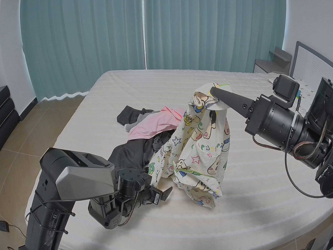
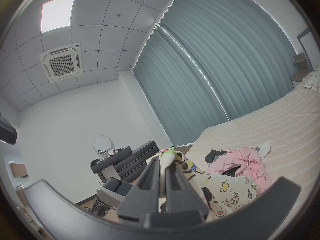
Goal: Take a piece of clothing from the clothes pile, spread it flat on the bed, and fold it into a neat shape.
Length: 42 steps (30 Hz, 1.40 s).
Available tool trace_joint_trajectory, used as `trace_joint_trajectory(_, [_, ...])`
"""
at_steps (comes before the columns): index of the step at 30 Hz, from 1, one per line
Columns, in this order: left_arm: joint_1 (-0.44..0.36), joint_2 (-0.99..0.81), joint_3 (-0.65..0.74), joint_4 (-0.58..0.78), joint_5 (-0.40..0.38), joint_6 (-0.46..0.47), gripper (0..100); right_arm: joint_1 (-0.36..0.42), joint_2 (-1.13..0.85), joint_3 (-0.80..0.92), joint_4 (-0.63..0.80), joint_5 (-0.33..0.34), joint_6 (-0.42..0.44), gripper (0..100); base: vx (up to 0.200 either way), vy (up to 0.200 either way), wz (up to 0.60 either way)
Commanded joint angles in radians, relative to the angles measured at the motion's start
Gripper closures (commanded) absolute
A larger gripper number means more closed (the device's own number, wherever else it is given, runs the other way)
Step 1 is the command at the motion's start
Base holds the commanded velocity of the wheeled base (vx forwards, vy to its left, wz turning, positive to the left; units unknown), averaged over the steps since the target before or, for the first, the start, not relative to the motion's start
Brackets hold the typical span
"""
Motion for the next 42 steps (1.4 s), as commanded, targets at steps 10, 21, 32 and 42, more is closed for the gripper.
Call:
trace_joint_trajectory(10, [0.022, 0.062, -0.056, -0.011, 0.018, -0.024, 100, -0.037, -0.005, 0.029, -0.004, -0.007, 0.0, 100, 0.0, 0.0, 0.0])
trace_joint_trajectory(21, [0.031, -0.133, 0.125, -0.189, 0.04, -0.119, 100, -0.171, -0.047, 0.1, -0.004, -0.007, -0.001, 100, 0.0, 0.0, 0.0])
trace_joint_trajectory(32, [0.126, -0.569, 0.203, -0.17, 0.101, -0.281, 100, -0.384, -0.022, 0.09, -0.001, -0.01, -0.001, 100, 0.0, 0.0, 0.0])
trace_joint_trajectory(42, [0.147, -0.903, -0.03, 0.222, 0.109, -0.267, 100, -0.419, -0.045, -0.117, 0.008, -0.088, -0.011, 100, 0.0, 0.0, 0.0])
